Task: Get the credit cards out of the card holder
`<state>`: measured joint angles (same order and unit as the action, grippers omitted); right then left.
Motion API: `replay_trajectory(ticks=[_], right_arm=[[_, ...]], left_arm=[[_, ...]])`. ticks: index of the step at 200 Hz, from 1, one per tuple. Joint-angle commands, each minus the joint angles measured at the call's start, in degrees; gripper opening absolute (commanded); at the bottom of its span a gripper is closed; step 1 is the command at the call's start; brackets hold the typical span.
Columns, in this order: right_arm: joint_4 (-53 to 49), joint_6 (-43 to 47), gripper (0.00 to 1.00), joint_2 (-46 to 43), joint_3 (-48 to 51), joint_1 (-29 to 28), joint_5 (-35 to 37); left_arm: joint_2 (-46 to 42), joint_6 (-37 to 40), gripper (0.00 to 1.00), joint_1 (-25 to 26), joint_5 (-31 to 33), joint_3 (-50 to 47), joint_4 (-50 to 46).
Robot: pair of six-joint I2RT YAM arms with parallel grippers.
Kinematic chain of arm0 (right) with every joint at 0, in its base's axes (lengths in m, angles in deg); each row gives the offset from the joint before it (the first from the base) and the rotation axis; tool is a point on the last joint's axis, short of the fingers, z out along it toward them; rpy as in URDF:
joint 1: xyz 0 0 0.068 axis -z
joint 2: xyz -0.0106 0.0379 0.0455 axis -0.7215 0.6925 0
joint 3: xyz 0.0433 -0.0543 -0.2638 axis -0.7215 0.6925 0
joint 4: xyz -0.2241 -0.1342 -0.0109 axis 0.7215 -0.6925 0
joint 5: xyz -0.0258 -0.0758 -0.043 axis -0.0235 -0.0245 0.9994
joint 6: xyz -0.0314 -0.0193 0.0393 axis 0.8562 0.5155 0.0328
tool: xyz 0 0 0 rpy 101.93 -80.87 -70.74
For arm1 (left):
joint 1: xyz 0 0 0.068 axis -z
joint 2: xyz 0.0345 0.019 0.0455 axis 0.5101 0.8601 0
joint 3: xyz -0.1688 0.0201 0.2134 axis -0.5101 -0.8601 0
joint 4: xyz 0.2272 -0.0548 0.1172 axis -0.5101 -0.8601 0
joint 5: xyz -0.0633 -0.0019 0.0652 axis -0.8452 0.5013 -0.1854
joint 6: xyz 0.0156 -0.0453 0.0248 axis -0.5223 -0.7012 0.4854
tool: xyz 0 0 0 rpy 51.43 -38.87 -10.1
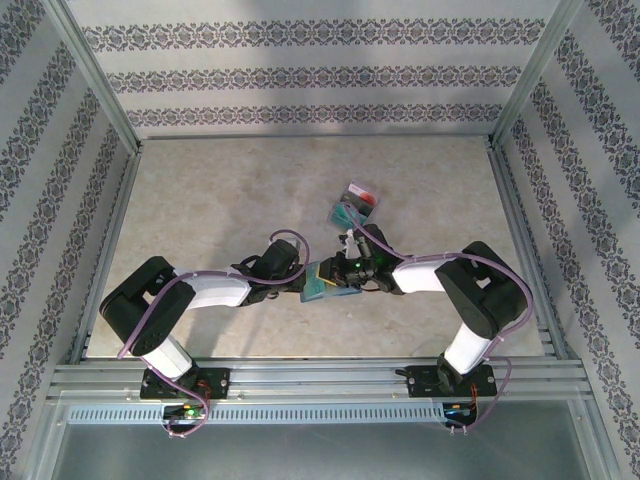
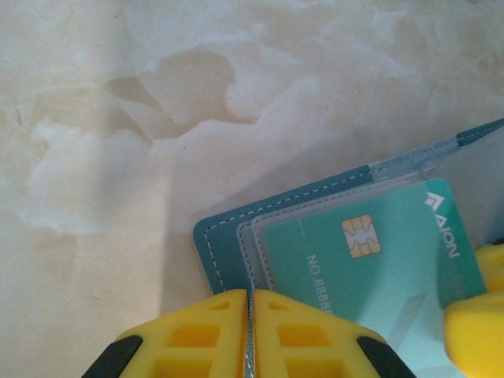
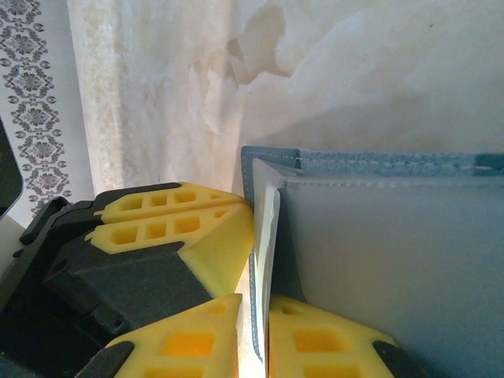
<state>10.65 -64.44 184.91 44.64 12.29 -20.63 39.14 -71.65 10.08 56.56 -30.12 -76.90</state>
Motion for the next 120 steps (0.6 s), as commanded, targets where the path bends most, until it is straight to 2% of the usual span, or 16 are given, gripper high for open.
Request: replay_trajectory(ticks=[1, 120], right_arm=[[4.99, -0.61, 0.16, -2.79, 0.95, 0.84, -2.91], [5.69, -1.17, 0.23, -3.91, 2.85, 2.88, -3.41]], left_arm=[[1.32, -0.83, 0.11, -0.5, 0.71, -0.49, -2.04], [1.45, -0.47, 0.1, -0.55, 1.07, -0.2, -2.7]])
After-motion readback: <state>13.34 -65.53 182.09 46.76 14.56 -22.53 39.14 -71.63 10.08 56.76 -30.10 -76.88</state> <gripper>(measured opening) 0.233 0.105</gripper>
